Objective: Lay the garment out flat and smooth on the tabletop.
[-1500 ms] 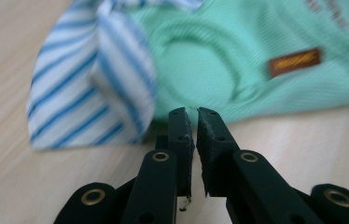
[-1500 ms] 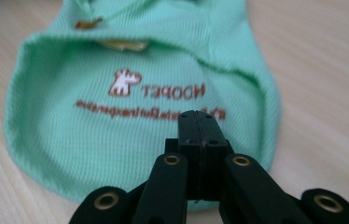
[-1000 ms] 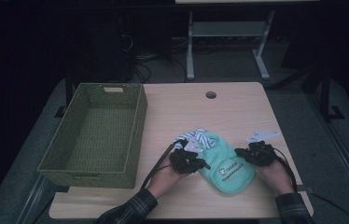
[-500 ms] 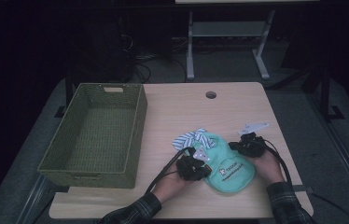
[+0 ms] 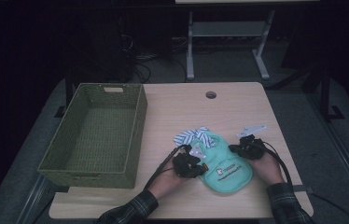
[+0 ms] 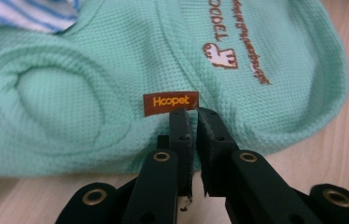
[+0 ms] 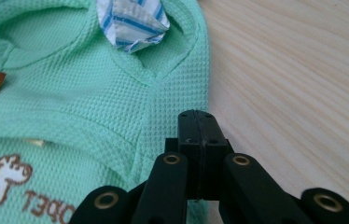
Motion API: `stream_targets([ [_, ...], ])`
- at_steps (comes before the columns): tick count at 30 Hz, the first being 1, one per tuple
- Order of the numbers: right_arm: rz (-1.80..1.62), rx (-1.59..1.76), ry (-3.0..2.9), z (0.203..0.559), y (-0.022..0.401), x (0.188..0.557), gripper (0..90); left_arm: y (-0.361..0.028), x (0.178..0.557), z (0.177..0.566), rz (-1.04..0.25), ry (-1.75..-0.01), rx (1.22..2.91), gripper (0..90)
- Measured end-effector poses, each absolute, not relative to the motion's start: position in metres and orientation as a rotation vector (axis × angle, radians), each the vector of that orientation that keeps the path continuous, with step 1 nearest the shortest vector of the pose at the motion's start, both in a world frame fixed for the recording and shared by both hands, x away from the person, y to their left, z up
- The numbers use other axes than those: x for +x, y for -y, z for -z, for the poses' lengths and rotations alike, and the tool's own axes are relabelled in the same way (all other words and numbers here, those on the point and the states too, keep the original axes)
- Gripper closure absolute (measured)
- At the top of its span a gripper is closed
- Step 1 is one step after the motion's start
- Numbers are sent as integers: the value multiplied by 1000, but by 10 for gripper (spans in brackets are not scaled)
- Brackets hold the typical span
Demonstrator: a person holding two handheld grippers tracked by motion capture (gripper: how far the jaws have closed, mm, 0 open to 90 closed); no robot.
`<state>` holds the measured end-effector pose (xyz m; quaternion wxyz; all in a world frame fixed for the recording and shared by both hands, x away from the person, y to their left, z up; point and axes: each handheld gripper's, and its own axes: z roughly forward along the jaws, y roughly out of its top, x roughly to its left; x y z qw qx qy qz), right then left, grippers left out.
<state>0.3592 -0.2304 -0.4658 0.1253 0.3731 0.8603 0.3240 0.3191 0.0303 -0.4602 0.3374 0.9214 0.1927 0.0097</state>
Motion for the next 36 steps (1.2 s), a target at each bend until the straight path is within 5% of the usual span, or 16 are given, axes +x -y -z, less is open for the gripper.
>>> stream_targets([
  [36, -962, 965, -2617, 463, 207, 295, 899, -79, 323, 456, -124, -624, 2433, 800],
])
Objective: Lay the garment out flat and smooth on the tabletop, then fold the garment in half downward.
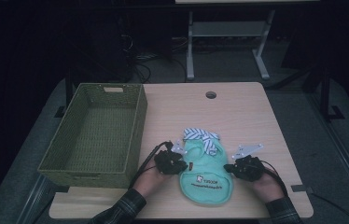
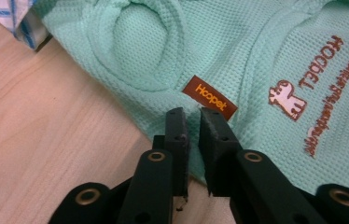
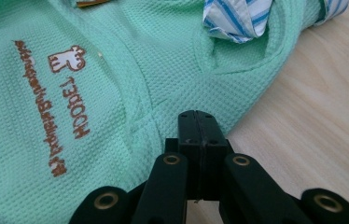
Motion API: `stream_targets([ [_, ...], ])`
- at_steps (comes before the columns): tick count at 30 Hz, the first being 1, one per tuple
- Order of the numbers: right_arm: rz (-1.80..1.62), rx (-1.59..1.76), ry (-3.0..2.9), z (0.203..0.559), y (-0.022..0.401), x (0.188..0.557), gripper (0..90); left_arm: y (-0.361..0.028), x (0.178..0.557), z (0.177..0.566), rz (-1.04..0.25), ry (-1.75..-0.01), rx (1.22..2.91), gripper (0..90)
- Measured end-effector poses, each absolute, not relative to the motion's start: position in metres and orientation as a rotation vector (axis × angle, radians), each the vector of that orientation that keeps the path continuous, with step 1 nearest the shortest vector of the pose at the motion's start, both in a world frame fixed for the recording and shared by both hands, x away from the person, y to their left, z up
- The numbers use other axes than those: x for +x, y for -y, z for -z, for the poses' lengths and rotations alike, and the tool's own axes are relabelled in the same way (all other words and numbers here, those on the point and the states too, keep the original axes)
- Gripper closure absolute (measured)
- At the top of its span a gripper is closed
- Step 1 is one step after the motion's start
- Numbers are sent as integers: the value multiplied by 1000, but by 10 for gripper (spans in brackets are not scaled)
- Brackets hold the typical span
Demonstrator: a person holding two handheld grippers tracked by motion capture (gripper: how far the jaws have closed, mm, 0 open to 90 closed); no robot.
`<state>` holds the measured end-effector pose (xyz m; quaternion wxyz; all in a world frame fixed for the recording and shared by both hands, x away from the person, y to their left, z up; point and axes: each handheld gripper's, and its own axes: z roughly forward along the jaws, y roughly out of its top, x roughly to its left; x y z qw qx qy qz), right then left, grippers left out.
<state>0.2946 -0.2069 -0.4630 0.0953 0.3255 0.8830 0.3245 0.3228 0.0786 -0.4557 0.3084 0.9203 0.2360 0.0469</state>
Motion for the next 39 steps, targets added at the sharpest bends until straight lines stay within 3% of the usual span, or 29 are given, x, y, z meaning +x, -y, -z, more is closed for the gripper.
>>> stream_targets([
  [8, -1003, 1004, -2622, 462, 212, 299, 800, -80, 325, 455, -91, -631, 2417, 734],
  [17, -1038, 1014, -2605, 455, 216, 304, 707, -84, 331, 448, -128, -636, 2388, 596],
  [39, -1122, 1015, -2555, 433, 220, 336, 649, -79, 352, 424, -163, -668, 2295, 543],
])
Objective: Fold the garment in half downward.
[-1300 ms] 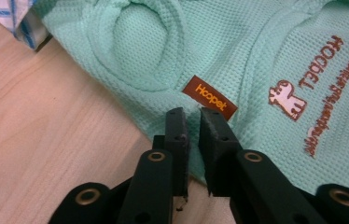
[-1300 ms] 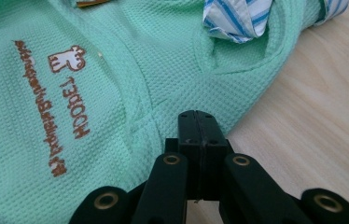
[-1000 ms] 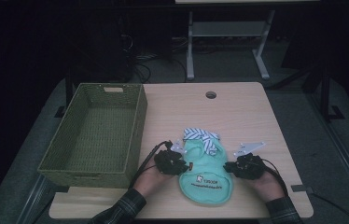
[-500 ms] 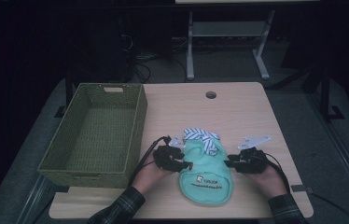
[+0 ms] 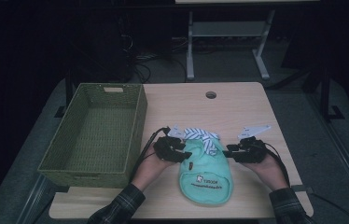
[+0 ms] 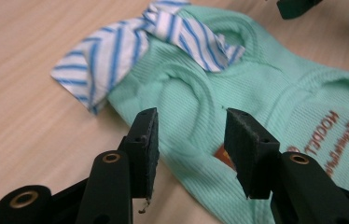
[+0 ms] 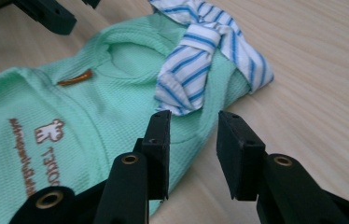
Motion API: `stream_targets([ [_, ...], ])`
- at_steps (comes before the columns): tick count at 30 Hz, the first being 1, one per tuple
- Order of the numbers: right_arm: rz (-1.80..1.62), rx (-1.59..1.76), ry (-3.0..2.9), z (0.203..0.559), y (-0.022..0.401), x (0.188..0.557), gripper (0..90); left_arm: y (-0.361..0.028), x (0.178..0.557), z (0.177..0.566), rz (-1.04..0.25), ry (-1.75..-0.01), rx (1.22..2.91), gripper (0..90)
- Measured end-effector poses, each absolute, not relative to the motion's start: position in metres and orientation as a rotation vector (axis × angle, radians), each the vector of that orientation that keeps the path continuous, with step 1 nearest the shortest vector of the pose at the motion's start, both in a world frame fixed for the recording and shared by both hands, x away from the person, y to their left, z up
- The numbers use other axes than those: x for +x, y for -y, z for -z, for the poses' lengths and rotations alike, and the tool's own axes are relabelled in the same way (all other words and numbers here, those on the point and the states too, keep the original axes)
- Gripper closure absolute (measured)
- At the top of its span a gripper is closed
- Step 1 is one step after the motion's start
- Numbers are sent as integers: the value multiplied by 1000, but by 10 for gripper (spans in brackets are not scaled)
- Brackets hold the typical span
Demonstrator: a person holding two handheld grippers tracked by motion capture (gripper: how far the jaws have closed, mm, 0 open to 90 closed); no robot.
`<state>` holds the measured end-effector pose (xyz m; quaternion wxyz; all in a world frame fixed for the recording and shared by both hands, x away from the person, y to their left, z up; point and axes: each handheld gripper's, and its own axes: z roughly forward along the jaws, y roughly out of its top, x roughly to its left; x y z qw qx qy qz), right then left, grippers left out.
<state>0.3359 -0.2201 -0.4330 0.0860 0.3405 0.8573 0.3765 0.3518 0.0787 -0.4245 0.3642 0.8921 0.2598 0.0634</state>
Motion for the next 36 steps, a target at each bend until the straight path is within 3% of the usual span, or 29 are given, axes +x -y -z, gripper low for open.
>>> stream_targets([
  [20, -1196, 1038, -2506, 423, 208, 392, 660, -70, 390, 413, -241, -748, 2265, 526],
  [36, -1180, 1128, -2521, 449, 206, 419, 637, -68, 414, 431, -228, -797, 2245, 532],
])
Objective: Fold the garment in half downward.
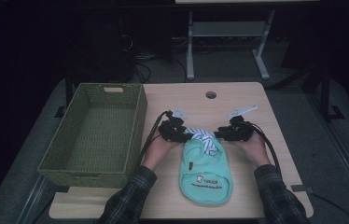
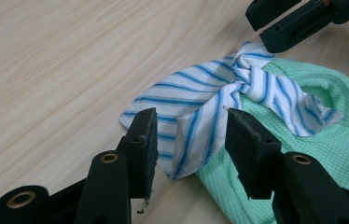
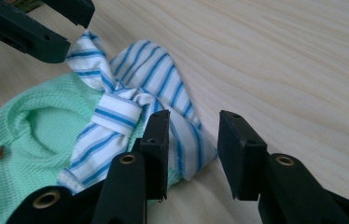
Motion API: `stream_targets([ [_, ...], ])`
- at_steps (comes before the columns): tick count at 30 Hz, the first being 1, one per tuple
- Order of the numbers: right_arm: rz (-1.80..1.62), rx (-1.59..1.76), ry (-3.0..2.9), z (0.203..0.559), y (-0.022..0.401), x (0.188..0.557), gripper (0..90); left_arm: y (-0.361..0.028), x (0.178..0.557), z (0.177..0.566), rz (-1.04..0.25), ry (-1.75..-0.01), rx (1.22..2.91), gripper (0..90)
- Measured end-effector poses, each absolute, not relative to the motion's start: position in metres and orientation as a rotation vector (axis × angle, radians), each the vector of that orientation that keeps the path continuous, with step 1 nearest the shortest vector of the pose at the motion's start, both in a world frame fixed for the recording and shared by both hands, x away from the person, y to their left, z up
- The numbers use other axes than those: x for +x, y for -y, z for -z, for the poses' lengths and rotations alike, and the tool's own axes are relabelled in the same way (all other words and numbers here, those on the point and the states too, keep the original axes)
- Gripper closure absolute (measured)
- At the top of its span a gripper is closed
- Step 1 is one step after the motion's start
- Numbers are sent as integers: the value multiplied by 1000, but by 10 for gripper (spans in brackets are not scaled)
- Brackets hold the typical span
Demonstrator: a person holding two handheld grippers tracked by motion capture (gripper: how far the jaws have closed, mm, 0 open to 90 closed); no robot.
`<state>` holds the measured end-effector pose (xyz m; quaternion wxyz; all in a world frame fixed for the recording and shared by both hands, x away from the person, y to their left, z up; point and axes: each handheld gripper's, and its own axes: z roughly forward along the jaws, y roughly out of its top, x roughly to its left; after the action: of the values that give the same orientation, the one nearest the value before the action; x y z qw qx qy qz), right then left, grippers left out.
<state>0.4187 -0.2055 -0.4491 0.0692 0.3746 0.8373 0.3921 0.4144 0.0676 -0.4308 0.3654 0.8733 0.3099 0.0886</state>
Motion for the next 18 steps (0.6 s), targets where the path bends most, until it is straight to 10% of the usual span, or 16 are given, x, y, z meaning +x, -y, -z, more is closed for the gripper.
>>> stream_targets([
  [18, -1111, 1083, -2549, 470, 200, 420, 662, -65, 430, 454, -238, -820, 2280, 578],
])
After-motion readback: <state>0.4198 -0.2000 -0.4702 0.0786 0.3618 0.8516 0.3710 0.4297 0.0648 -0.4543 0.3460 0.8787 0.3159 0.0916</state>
